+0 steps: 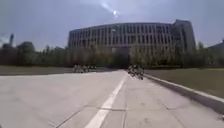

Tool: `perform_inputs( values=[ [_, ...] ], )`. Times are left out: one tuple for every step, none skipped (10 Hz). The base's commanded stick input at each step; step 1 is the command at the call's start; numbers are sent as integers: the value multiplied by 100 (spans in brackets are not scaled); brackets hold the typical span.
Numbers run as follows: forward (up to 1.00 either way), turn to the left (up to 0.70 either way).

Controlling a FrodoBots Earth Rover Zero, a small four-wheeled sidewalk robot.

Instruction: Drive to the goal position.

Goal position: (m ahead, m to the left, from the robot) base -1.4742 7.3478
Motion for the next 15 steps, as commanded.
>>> perform_inputs(
  values=[
    [70, 0],
    [70, 0],
    [70, 0],
    [70, 0],
    [70, 0],
    [70, 0],
    [70, 0],
    [70, 0],
    [70, 0],
    [70, 0],
    [70, 0],
    [70, 0],
    [70, 0],
    [70, 0],
    [70, 0]
  ],
)
